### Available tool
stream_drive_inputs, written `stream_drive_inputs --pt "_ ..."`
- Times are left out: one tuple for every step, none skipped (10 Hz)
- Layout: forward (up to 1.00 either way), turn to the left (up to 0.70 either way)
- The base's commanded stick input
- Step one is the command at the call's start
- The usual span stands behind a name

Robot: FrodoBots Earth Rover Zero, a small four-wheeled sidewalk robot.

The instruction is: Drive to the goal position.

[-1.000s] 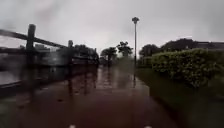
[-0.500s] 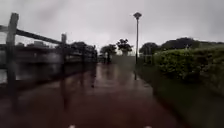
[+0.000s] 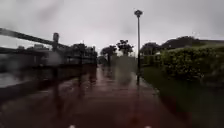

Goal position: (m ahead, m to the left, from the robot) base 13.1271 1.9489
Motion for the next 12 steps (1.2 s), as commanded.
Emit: stream_drive_inputs --pt "1.0 0.0" --pt "1.0 0.0" --pt "1.0 0.0" --pt "1.0 0.0" --pt "1.0 0.0" --pt "1.0 0.0" --pt "1.0 0.0" --pt "1.0 0.0" --pt "1.0 0.0" --pt "1.0 0.0" --pt "1.0 -0.07" --pt "1.0 -0.4"
